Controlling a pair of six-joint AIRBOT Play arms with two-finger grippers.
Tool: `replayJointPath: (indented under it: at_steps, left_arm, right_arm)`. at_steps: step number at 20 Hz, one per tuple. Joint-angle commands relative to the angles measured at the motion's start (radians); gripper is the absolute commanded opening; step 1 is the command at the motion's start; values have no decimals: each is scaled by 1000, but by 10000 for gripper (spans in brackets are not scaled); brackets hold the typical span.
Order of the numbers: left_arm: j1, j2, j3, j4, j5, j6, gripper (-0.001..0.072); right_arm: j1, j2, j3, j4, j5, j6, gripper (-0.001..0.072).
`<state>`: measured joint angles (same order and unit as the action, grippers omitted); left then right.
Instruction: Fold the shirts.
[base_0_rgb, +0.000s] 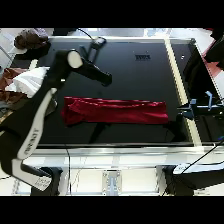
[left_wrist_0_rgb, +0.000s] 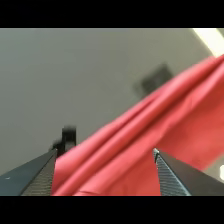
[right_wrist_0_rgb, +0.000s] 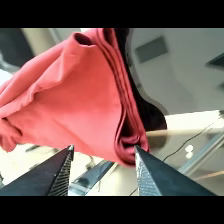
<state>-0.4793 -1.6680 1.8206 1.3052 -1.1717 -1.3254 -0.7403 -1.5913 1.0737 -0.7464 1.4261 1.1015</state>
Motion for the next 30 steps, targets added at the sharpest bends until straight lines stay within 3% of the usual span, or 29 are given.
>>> replayJointPath:
  at_steps: [1, 11, 12, 13, 14, 16, 17, 18, 21, 25, 30]
  left_arm:
    - [-61, -123, 73, 26, -137, 2, 694]
    - [-69, -134, 73, 26, -207, 2, 694]
    - [-69, -134, 73, 26, -207, 2, 694]
    - [-69, -134, 73, 26, -207, 2, 694]
    - [-69, -135, 73, 27, -207, 2, 694]
    - [-69, -140, 71, 26, -207, 2, 679]
    - [-69, -145, 71, 26, -207, 2, 542]
    - [-69, -155, 69, 26, -206, 2, 342]
    - [-70, -197, 46, 8, -206, 2, 8]
    - [-71, -253, -12, -97, -190, 7, 10]
    - [-70, -293, -20, -163, -69, 6, 10]
  right_arm:
    - [54, -107, -14, 64, -19, -84, 450]
    - [234, -167, -14, 62, -160, -123, 445]
    - [245, -167, -14, 71, -148, -124, 366]
    - [251, -166, -14, 97, -121, -132, 150]
    - [251, -162, -10, 143, -75, -165, 23]
    - [248, -150, 27, 220, 40, -190, 13]
    - [248, -137, 50, 248, 87, -187, 13]
    - [255, -115, 77, 279, 134, -187, 13]
    - [290, -18, 145, 322, 158, -141, 13]
    - [399, 81, 257, 320, 151, -59, 12]
    - [625, 100, 426, 290, 118, 26, 12]
